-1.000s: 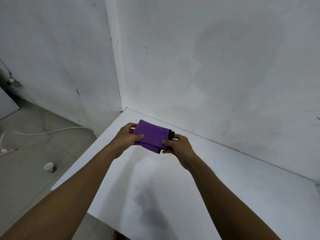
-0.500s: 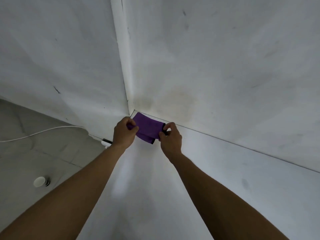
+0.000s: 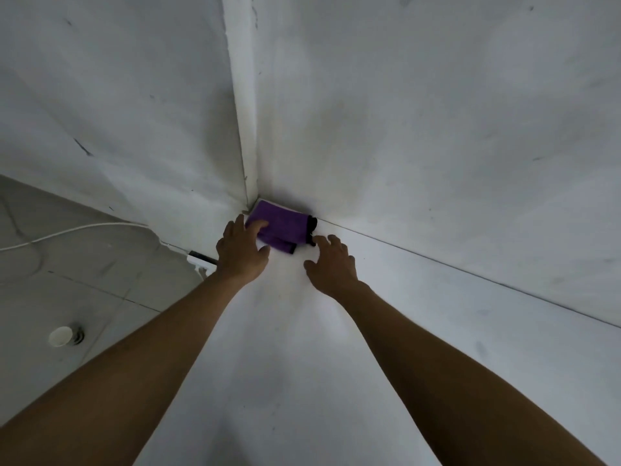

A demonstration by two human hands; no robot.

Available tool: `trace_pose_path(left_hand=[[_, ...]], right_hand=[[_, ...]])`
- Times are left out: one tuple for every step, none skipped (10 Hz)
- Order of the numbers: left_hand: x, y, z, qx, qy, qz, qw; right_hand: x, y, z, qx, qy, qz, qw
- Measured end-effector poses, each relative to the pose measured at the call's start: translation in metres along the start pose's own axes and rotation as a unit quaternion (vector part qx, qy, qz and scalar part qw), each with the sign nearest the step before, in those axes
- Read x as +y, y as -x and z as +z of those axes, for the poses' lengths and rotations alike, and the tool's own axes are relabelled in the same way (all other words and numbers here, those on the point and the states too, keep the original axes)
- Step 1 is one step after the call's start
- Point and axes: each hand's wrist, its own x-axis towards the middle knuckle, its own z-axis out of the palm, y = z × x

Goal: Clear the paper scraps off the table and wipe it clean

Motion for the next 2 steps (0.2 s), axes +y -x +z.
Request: trace_pose_path(left_hand=[[0.016,0.027,-0.005,0.032,0.011,0.023,0.999],[0.039,0.058,-0.008,0.029,0.016,0.041,0.999]], right_hand=[[0.016,0.024,-0.015,0.007,-0.015,0.003,1.0],[0.034,0.057,-0.032,0.032,-0.037,0.004,0.999]])
